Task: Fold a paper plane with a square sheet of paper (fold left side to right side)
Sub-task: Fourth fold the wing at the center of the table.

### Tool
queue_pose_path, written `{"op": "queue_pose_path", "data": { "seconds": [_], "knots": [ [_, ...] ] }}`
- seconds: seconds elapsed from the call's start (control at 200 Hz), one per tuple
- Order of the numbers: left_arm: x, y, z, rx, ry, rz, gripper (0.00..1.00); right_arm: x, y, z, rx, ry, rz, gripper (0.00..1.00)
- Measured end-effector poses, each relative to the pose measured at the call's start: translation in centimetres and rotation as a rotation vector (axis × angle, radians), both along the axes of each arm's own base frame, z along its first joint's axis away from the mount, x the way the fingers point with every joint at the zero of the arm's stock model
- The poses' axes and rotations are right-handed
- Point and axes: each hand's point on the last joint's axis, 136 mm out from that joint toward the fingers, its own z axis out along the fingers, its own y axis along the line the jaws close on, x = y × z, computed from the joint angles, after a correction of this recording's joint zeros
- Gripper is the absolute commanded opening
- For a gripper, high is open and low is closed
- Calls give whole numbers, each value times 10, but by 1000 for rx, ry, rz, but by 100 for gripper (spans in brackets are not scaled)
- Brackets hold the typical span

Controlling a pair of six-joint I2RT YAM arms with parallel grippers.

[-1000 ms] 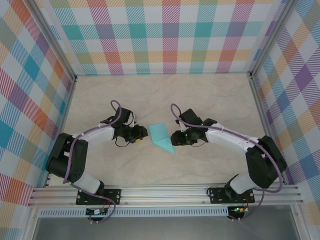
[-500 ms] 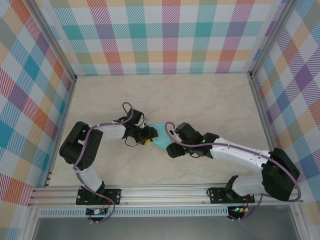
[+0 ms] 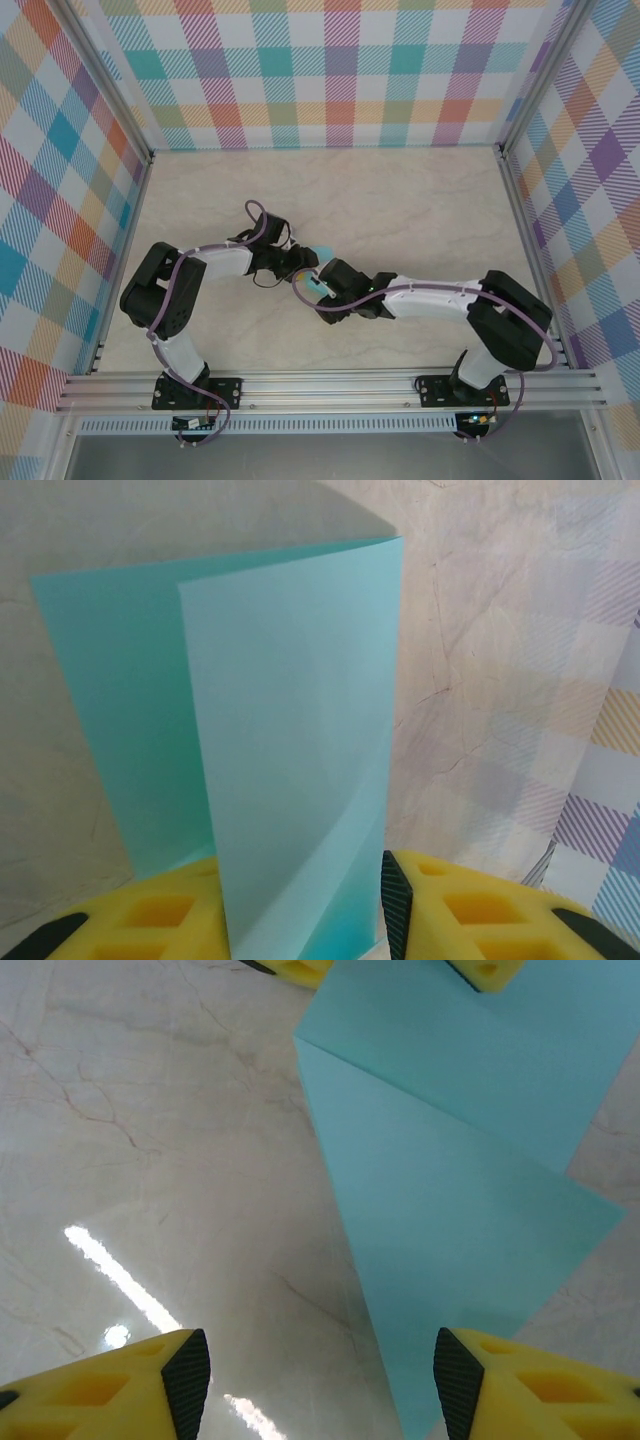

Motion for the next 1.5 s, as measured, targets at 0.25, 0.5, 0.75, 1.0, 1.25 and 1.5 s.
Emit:
{"op": "queue_pose_path", "data": {
  "seconds": [0.25, 0.5, 0.75, 1.0, 1.25, 1.5],
  "knots": [
    [3, -2, 4, -9, 6, 15, 41, 16, 7, -5, -51, -53, 10, 57],
    [13, -7, 16, -26, -8, 26, 41, 21, 2, -14, -102, -74, 0, 54],
    [14, -7, 19, -25, -5, 28, 41, 29, 1, -20, -137, -96, -21, 48],
    [13, -7, 19, -24, -3, 28, 42, 32, -2, -23, -158, -101, -36, 36],
    [8, -4, 23, -12, 4, 24, 44, 30, -5, -27, -173, -91, -40, 25],
    [8, 2, 32, -1, -18, 24, 48, 30, -5, -28, -167, -81, -57, 17]
  ]
}}
